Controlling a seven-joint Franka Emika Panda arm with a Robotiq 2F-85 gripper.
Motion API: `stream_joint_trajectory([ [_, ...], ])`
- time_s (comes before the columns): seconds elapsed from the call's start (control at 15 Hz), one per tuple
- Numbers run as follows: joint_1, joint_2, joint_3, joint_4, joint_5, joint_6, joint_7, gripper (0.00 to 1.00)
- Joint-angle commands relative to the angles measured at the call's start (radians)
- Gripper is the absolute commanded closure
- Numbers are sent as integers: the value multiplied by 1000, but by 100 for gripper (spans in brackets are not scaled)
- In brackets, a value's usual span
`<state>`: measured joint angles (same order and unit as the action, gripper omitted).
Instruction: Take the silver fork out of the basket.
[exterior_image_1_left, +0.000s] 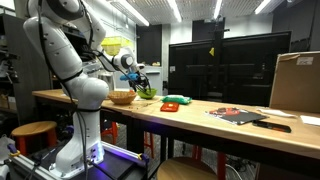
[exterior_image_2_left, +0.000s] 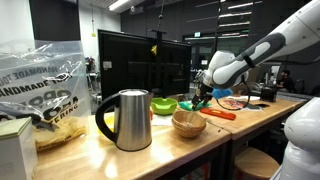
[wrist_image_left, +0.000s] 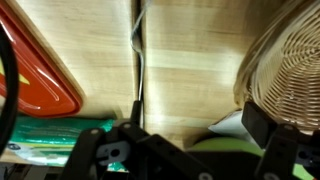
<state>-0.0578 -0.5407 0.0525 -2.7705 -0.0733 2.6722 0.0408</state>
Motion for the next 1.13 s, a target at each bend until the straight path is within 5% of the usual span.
stream_joint_trajectory([
  [0.0, -35, -145, 123, -18, -94, -85, 109, 0],
  [0.33, 36, -225, 184, -11, -79, -145, 148, 0],
  [1.07, 41, -204, 175, -1, -83, -135, 142, 0],
])
